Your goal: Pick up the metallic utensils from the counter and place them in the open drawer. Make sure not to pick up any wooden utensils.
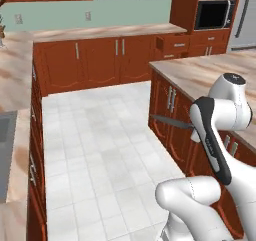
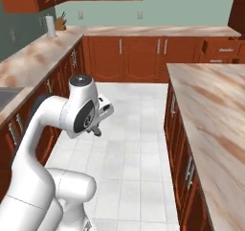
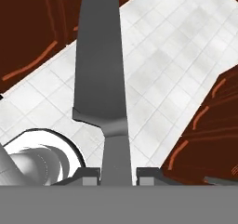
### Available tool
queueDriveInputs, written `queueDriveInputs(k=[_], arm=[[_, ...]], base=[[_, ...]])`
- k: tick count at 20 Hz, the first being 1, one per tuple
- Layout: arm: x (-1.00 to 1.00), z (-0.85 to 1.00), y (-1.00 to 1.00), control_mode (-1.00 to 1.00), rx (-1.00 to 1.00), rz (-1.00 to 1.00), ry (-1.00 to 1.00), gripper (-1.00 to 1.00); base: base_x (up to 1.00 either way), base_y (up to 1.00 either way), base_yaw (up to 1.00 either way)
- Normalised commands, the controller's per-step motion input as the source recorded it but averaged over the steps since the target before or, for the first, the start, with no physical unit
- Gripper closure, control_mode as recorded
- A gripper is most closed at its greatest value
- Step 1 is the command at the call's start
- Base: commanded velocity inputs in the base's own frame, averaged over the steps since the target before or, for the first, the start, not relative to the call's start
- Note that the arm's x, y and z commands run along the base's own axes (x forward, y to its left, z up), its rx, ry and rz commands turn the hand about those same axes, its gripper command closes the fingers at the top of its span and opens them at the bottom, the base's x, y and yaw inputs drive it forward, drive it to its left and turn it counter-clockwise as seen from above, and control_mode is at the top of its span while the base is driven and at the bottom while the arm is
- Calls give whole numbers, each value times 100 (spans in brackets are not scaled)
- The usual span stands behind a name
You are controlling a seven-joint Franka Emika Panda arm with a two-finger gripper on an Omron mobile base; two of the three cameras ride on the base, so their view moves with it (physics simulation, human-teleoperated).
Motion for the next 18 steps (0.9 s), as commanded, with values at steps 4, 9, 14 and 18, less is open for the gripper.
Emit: queueDriveInputs(k=[4, 9, 14, 18], arm=[[0, 0, 0, 100, 0, 0, 0, 100], [0, 0, 0, 100, 0, 0, 0, 100], [0, 0, 0, 100, 0, 0, 0, 100], [0, 0, 0, 100, 0, 0, 0, 100]], base=[[100, 47, -32], [100, 58, -28], [100, 72, -25], [100, 69, -25]])
